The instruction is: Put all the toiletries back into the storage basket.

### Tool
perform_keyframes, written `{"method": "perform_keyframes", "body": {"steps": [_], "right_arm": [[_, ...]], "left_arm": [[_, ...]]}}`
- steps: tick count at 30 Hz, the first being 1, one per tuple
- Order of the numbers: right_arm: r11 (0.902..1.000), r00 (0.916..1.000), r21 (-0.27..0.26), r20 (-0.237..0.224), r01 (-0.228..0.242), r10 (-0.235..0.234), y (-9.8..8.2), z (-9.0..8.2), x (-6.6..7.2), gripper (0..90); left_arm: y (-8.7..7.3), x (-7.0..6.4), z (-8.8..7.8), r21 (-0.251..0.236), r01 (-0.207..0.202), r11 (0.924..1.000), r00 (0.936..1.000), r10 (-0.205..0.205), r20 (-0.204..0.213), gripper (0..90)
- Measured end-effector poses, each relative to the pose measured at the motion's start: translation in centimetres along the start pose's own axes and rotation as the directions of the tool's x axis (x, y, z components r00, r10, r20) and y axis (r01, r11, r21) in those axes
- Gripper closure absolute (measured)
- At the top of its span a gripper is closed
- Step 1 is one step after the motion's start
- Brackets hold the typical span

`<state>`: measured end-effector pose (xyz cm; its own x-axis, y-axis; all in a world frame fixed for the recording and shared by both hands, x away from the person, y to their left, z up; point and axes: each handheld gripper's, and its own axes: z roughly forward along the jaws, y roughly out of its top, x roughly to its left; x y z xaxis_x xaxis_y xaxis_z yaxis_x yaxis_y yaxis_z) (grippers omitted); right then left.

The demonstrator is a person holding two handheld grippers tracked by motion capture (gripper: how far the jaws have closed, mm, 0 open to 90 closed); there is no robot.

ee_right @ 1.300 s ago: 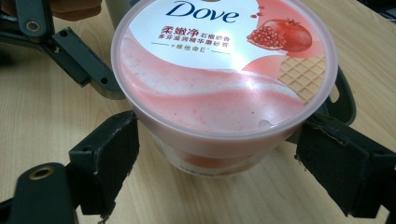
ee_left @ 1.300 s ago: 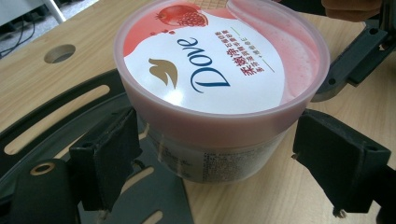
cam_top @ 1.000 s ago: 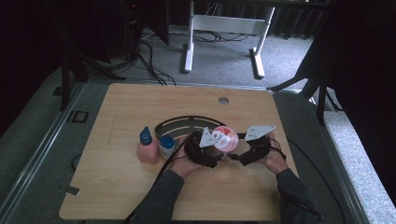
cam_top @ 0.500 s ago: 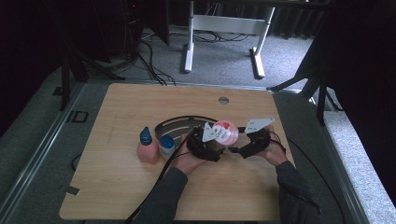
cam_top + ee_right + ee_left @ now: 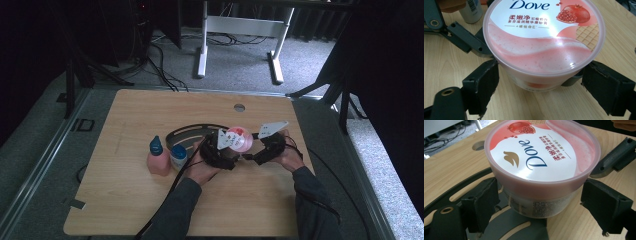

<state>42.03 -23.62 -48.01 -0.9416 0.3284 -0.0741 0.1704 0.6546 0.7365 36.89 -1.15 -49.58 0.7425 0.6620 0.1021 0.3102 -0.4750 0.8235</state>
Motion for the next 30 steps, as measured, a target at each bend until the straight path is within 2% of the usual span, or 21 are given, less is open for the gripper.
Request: {"method": "perform_keyframes", "body": {"steps": [7,10,16,30], "right_arm": [[0.9998,0.9999,0.018,-0.005,0.012,-0.012,0.6,0.5,-0.9,16.3],[0.9991,0.9995,0.032,0.013,0.027,-0.028,0.8,0.4,-1.2,19.7],[0.9983,0.9997,0.052,-0.001,0.026,-0.026,0.9,0.7,-1.7,19.9],[0.9970,0.9999,0.076,0.002,0.014,-0.015,1.5,1.5,-2.7,22.8]], "left_arm": [[0.1,0.4,0.3,0.004,0.011,0.9999,0.9994,-0.011,-0.034,15.8],[0.1,0.6,0.4,-0.004,0.019,0.9998,0.9987,-0.019,-0.047,17.4],[0.0,0.7,0.8,0.001,0.012,0.9999,0.9981,-0.012,-0.061,17.6],[0.1,1.3,1.5,0.003,0.044,0.9990,0.9931,-0.044,-0.109,17.5]]}}
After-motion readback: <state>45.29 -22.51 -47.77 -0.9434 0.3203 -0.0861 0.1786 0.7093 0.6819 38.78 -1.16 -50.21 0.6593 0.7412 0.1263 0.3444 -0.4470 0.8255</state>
